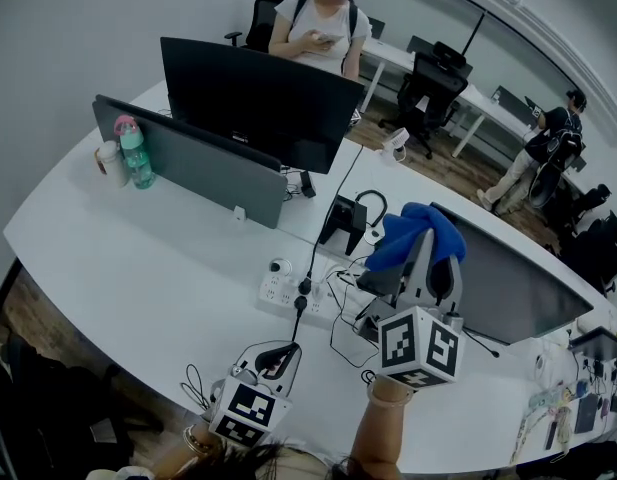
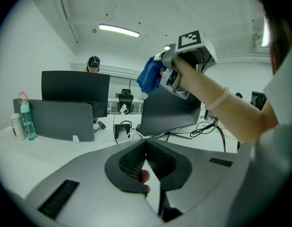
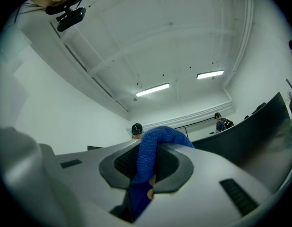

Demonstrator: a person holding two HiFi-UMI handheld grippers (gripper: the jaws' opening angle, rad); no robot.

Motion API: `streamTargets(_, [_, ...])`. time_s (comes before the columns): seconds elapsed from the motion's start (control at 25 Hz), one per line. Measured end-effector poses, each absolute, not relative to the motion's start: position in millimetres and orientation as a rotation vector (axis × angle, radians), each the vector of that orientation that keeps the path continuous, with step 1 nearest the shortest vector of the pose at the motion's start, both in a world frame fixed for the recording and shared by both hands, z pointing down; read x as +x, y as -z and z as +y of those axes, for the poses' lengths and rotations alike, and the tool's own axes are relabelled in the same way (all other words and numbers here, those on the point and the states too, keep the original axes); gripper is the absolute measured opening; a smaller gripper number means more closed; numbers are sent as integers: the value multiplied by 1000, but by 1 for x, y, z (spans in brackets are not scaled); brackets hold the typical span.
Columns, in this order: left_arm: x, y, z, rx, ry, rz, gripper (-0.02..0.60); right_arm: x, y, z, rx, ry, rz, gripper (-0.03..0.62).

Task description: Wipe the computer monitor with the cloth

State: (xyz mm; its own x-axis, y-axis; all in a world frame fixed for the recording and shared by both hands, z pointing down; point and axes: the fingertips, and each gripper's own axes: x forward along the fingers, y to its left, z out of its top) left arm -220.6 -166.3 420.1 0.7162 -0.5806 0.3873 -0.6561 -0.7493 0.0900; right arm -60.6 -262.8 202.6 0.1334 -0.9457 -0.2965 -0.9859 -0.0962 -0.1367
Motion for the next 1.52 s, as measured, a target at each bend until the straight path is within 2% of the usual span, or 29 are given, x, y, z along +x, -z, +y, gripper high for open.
streamTargets(0.88, [-195, -388, -111, 2685, -383, -1116, 9, -27, -216, -183, -2153, -127, 1966, 61])
streamTargets(1.52, [-153, -379, -43, 2742, -392, -1144, 9, 24, -238, -97, -2189, -54, 1943, 62])
